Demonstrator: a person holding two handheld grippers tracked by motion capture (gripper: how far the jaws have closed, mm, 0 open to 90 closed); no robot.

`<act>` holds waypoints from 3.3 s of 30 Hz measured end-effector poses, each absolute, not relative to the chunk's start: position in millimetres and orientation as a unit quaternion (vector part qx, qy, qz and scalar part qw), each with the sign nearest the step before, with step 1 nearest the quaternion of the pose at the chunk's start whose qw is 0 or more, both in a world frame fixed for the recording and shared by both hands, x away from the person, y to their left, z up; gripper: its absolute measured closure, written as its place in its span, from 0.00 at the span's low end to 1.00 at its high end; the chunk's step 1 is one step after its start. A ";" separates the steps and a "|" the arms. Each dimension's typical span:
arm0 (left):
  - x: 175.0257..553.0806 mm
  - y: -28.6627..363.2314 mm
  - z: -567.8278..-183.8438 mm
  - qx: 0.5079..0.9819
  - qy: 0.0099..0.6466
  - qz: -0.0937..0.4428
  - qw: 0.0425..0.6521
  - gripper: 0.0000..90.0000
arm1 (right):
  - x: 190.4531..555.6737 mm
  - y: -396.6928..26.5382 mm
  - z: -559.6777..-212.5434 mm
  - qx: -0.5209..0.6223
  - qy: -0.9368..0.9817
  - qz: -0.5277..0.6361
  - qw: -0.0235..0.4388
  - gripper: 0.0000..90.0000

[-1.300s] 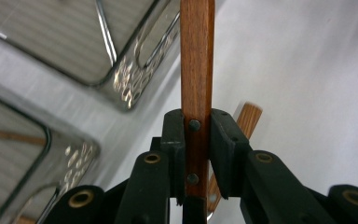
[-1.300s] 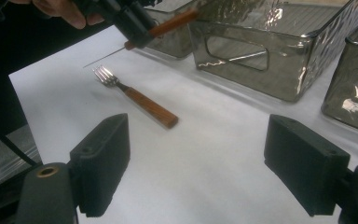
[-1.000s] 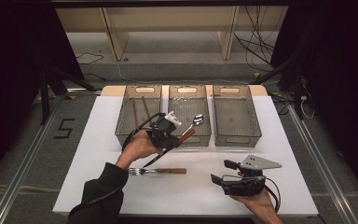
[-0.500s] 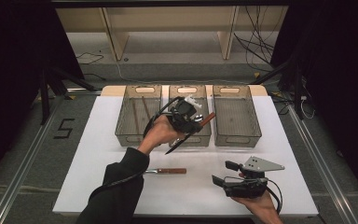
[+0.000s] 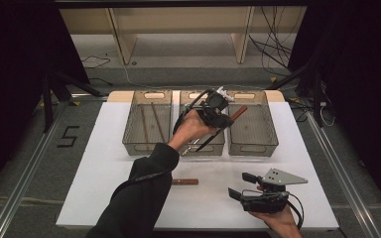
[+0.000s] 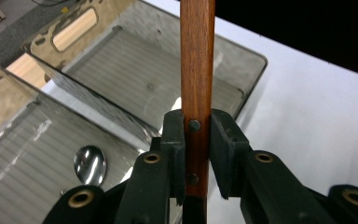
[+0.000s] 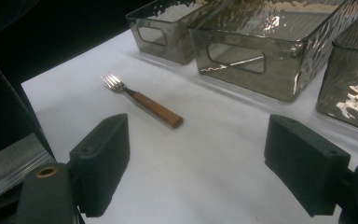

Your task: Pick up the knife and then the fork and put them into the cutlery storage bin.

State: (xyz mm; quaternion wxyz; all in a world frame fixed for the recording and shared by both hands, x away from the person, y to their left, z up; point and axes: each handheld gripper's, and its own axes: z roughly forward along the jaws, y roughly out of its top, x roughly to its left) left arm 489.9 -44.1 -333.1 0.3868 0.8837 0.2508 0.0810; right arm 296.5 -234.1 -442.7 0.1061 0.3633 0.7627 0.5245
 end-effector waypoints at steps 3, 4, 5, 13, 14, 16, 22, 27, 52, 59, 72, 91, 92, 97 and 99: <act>493.7 -49.7 -331.6 0.881 0.253 0.086 0.392 0.84 | 295.9 -234.1 -442.7 0.364 0.763 0.524 0.105 0.26; 495.0 -51.6 -331.1 0.880 0.254 0.085 0.393 0.84 | 295.7 -234.1 -442.6 0.363 0.763 0.525 0.105 0.26; 496.2 -53.3 -330.7 0.878 0.256 0.085 0.396 0.84 | 295.6 -233.9 -442.5 0.362 0.762 0.526 0.105 0.26; 505.8 -64.1 -324.9 0.869 0.263 0.090 0.410 0.84 | 294.0 -233.8 -442.1 0.361 0.763 0.527 0.104 0.26; 506.7 -65.3 -323.8 0.867 0.265 0.090 0.413 0.84 | 293.9 -233.9 -442.1 0.360 0.763 0.527 0.104 0.26; 509.1 -67.3 -322.2 0.862 0.267 0.092 0.420 0.84 | 293.7 -233.9 -442.1 0.360 0.763 0.527 0.104 0.26; 515.3 -76.1 -321.7 0.857 0.273 0.091 0.428 0.84 | 293.4 -233.6 -442.0 0.358 0.763 0.529 0.103 0.26; 519.0 -82.1 -322.5 0.851 0.276 0.095 0.437 0.84 | 293.7 -233.5 -442.1 0.357 0.763 0.529 0.102 0.26; 530.6 -116.1 -330.8 0.840 0.290 0.083 0.451 0.84 | 293.3 -232.5 -442.2 0.352 0.765 0.531 0.101 0.26; 533.6 -122.3 -332.9 0.839 0.293 0.078 0.452 0.84 | 292.6 -232.0 -442.1 0.353 0.764 0.531 0.098 0.26; 541.0 -130.3 -342.8 0.833 0.305 0.072 0.455 0.84 | 292.1 -232.0 -441.8 0.351 0.764 0.532 0.097 0.26; 544.1 -134.2 -360.1 0.832 0.331 0.071 0.440 0.84 | 291.9 -231.7 -441.9 0.350 0.765 0.532 0.095 0.26; 544.5 -134.4 -361.4 0.832 0.334 0.072 0.437 0.83 | 291.9 -231.7 -441.9 0.349 0.765 0.532 0.095 0.26; 546.1 -130.7 -361.3 0.827 0.347 0.074 0.435 0.68 | 291.9 -231.7 -442.0 0.349 0.766 0.532 0.095 0.26; 545.5 -128.0 -358.1 0.828 0.349 0.077 0.433 0.64 | 292.0 -231.6 -442.2 0.349 0.766 0.531 0.095 0.26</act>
